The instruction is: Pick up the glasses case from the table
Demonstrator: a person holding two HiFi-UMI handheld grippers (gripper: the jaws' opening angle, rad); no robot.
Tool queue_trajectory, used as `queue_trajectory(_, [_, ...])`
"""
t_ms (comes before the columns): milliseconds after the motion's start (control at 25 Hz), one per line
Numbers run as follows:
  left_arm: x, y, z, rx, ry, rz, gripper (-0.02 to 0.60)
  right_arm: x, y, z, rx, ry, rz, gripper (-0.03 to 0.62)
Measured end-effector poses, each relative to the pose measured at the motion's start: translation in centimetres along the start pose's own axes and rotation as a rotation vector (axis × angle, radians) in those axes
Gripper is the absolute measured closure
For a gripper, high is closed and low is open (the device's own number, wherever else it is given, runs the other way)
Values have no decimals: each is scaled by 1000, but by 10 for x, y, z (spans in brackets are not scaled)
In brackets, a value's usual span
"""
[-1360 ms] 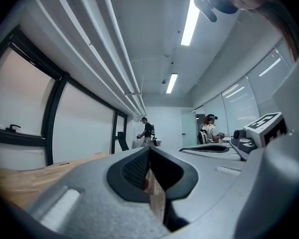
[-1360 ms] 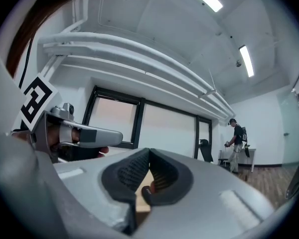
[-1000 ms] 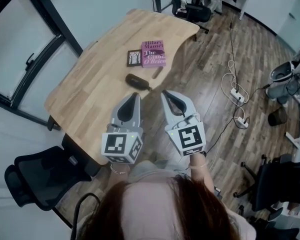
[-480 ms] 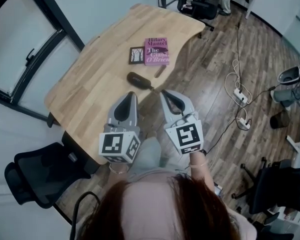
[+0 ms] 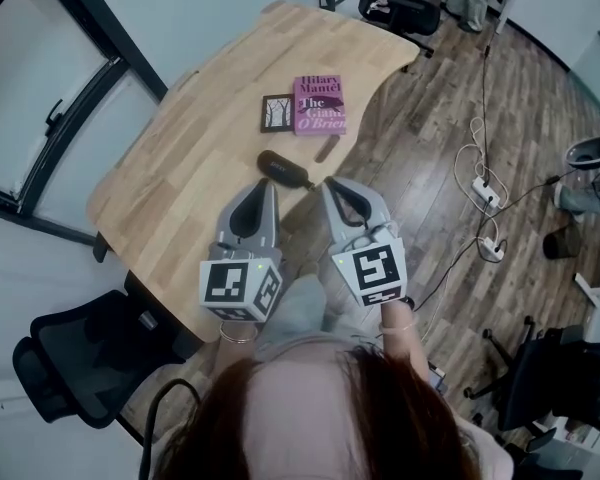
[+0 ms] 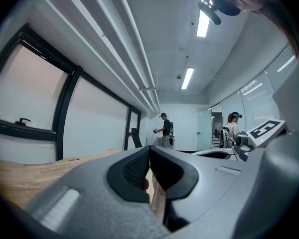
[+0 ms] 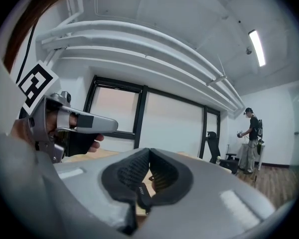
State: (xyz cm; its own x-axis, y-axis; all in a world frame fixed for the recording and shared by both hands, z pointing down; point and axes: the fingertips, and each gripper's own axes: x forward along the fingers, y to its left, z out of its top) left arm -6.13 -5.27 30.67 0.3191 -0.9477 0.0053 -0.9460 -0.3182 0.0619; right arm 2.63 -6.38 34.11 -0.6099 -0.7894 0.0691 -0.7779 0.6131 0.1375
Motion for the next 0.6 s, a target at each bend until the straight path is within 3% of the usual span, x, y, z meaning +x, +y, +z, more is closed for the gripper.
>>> queue_trajectory(600, [70, 52, -1, -13, 11, -22, 572, 84, -17, -12, -5, 43, 26, 591])
